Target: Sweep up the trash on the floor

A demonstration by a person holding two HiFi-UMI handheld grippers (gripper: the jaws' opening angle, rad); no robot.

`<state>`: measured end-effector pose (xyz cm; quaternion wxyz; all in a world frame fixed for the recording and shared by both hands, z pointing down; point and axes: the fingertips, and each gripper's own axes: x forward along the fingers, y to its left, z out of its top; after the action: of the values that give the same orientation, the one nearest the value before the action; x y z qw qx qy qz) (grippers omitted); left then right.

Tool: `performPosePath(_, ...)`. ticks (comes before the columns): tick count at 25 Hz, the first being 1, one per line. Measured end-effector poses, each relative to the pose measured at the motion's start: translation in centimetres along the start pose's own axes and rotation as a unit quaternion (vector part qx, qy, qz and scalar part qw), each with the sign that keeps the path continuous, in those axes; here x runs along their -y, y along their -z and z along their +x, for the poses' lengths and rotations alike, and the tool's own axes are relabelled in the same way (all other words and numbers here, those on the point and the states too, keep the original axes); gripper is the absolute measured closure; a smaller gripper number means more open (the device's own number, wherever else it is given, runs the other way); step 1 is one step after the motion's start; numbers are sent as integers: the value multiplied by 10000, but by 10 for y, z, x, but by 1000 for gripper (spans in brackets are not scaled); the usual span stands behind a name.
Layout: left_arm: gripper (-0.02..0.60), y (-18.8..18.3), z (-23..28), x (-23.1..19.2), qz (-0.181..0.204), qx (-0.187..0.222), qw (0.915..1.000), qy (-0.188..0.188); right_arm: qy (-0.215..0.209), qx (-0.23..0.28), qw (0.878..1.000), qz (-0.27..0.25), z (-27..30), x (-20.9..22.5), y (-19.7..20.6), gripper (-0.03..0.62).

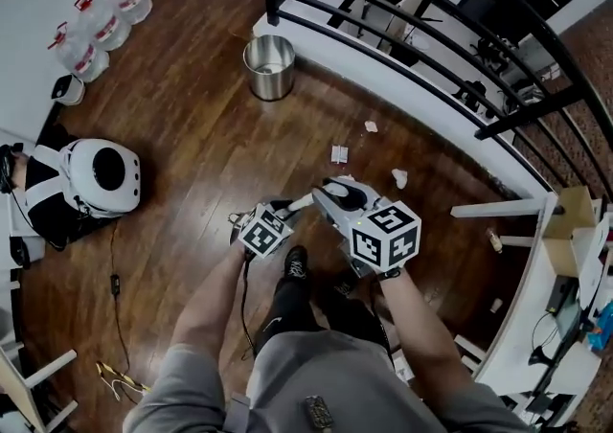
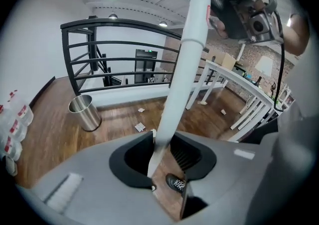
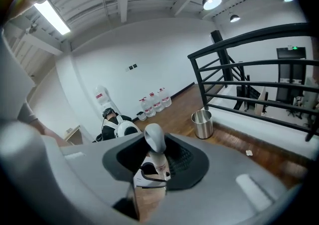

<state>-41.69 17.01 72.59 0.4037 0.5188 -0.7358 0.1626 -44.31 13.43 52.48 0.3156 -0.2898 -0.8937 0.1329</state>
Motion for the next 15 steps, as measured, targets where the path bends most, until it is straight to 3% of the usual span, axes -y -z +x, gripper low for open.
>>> performPosePath(6, 468, -39, 37, 8, 414, 42, 9982, 429, 634, 38, 9977, 240, -24, 46, -6, 494)
performPosePath(15, 468, -134, 108, 33, 952, 92, 9922, 802, 1265, 399, 9903, 403, -86, 138, -33, 494)
